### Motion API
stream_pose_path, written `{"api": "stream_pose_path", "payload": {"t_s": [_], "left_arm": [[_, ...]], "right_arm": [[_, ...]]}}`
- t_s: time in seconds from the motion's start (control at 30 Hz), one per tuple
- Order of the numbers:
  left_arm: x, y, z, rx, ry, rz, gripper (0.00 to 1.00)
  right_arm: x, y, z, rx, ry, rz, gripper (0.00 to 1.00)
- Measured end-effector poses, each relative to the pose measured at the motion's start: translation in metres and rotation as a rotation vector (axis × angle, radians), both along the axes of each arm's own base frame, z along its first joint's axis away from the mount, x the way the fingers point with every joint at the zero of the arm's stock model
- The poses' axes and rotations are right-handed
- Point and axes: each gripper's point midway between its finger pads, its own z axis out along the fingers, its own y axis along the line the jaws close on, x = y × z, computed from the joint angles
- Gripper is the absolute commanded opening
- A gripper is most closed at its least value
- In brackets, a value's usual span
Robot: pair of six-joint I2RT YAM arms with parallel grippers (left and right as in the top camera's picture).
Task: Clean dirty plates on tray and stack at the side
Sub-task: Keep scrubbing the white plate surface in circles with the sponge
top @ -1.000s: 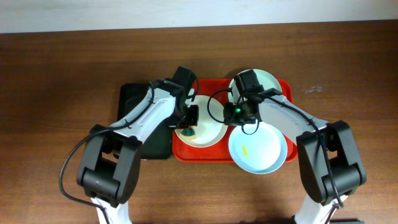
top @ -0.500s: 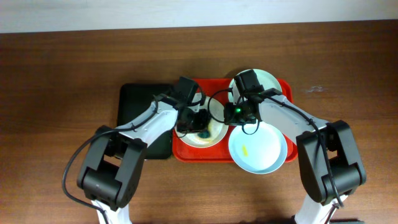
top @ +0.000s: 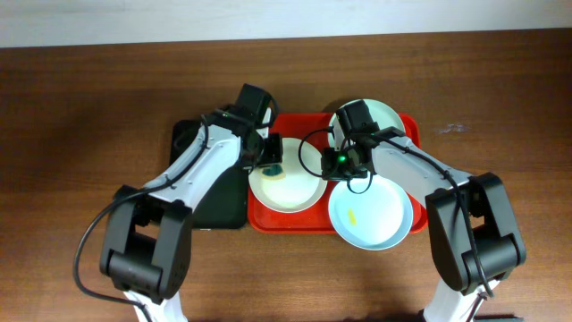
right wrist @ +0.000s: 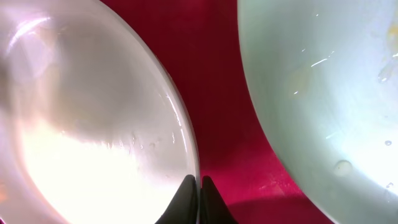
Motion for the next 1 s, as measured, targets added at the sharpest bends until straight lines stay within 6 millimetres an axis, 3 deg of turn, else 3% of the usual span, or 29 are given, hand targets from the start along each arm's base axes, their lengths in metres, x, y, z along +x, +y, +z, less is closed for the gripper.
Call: {"api": "stream_pose_path", "payload": {"t_s": [0.1, 0.23, 0.47, 0.67, 0.87, 1.0], "left_arm": [[0.006, 0.003, 0.006, 0.023, -0.034, 0.001, 0.00], [0.006, 0.005, 0.000, 0.044, -0.029, 0.000, 0.00], [-0.001, 0.003, -0.050, 0.082, 0.071, -0.015, 0.00], [0.004, -0.035, -0.049, -0.048, 0.039, -0.083, 0.00], [-0.013, -0.078, -0.048, -0.144, 0.049, -0.182, 0.00], [-0.023, -0.078, -0.048, -0.128, 0.087, -0.191, 0.00]], "right_arm": [[0.000, 0.000, 0.000, 0.000, 0.000, 0.000, 0.04], [0.000, 0.000, 0.000, 0.000, 0.000, 0.000, 0.04], [0.001, -0.002, 0.000, -0.007, -0.002, -0.003, 0.04], [0.001, -0.002, -0.001, -0.007, -0.002, -0.003, 0.04], [0.001, -0.002, -0.001, -0.007, -0.002, -0.003, 0.04], [0.001, -0.002, -0.001, -0.007, -0.002, -0.003, 0.04]]}}
